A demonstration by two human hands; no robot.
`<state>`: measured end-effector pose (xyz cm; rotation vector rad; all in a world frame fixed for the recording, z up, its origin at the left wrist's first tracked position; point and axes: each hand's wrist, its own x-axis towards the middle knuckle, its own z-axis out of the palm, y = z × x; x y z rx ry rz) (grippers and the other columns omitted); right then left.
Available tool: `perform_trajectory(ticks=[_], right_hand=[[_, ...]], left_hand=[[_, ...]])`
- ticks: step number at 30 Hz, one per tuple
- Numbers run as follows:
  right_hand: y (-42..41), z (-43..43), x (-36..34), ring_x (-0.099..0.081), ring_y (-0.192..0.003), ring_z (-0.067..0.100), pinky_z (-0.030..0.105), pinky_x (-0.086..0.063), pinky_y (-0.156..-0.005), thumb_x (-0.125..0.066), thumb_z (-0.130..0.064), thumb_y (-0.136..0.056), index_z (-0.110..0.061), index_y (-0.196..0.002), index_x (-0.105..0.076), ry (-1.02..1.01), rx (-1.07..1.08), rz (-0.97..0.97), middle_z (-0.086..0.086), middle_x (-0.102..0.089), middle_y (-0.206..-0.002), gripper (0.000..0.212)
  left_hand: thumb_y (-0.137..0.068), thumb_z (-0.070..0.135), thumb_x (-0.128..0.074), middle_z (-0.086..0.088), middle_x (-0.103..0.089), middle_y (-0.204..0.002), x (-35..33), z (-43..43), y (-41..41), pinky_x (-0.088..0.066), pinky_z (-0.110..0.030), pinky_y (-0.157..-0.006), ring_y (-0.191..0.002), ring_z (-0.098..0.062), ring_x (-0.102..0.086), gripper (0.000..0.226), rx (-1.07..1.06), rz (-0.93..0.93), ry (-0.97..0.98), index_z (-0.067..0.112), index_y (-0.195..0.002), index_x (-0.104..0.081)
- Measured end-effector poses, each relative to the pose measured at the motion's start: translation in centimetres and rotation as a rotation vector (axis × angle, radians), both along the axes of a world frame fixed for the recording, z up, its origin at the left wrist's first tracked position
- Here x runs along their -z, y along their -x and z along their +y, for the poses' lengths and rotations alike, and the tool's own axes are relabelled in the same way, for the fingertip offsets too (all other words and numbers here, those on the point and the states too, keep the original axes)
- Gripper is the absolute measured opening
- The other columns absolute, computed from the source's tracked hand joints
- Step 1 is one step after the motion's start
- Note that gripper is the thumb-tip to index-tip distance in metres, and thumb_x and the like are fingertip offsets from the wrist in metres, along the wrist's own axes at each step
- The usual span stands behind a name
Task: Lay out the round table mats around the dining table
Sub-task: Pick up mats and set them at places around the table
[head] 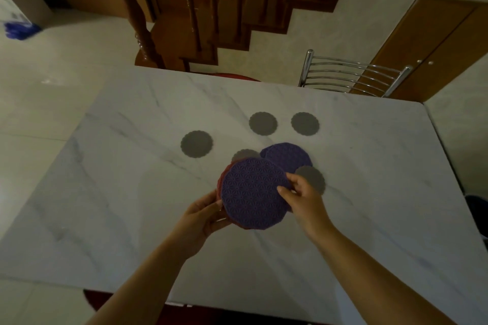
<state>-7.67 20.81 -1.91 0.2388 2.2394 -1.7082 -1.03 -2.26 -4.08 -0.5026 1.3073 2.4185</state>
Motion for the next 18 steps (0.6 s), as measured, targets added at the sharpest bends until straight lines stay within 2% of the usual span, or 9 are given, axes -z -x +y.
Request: perform_trajectory(ticks=[2,4,8,10,13,18], right_hand=[[-0.4,-0.3,-0.3,-0.06,-0.105,0.013,0.038,-0.052,-0.091,-0.062,-0.019,-0.088,-0.027,-0.114,-0.057,-0.044,-0.025,0.02,-0.01,-0.062,-0.107,0.027],[-0.6,-0.3,-0.4,-0.058,-0.11,0.016,0.039,-0.05,-0.094,-0.061,-0.022,-0.089,-0.017,-0.125,-0.055,-0.138,-0.041,0.055,-0.001,-0.062,-0.117,0.037],[-1.1,-0.4,-0.5,-0.058,-0.107,0.016,0.03,-0.048,-0.088,-0.061,-0.025,-0.089,-0.015,-0.13,-0.053,-0.232,-0.04,0.113,0.004,-0.062,-0.12,0.043],[-1.2,-0.4,-0.4,-0.057,-0.105,0.014,0.026,-0.045,-0.085,-0.06,-0.026,-0.09,-0.015,-0.131,-0.052,-0.25,-0.038,0.122,0.004,-0.062,-0.12,0.043],[-1.2,-0.5,-0.2,-0.055,-0.1,0.009,0.022,-0.042,-0.082,-0.06,-0.027,-0.09,-0.016,-0.131,-0.051,-0.275,-0.038,0.136,0.002,-0.061,-0.118,0.043],[-0.3,-0.4,0.5,-0.057,-0.096,0.007,0.02,-0.045,-0.079,-0.061,-0.032,-0.089,-0.021,-0.13,-0.052,-0.223,-0.08,0.096,-0.004,-0.059,-0.113,0.043]], left_hand=[[-0.085,0.01,-0.052,-0.014,-0.071,-0.111,0.1,0.1,0.0,-0.059,-0.036,-0.078,-0.094,-0.028,-0.07,0.039,0.01,-0.019,-0.006,0.013,-0.123,-0.061],[-0.088,0.008,-0.049,-0.015,-0.071,-0.112,0.2,0.1,0.0,-0.059,-0.036,-0.077,-0.094,-0.029,-0.07,0.037,0.017,-0.044,-0.003,0.013,-0.122,-0.061],[-0.097,0.009,-0.039,-0.019,-0.068,-0.116,0.6,-0.1,0.0,-0.058,-0.038,-0.079,-0.097,-0.033,-0.068,0.035,0.025,-0.08,0.036,0.01,-0.126,-0.059],[-0.095,0.016,-0.045,-0.017,-0.069,-0.116,0.6,0.0,0.1,-0.058,-0.037,-0.078,-0.097,-0.033,-0.068,0.034,0.034,-0.08,0.067,0.011,-0.126,-0.059],[-0.081,0.02,-0.063,-0.01,-0.072,-0.112,0.5,0.4,0.4,-0.059,-0.032,-0.076,-0.1,-0.029,-0.069,0.041,0.054,-0.068,0.139,0.015,-0.121,-0.061],[-0.082,0.008,-0.061,-0.006,-0.076,-0.099,0.9,0.7,1.0,-0.06,-0.03,-0.07,-0.09,-0.023,-0.072,0.034,-0.013,-0.064,0.166,0.012,-0.115,-0.062]])
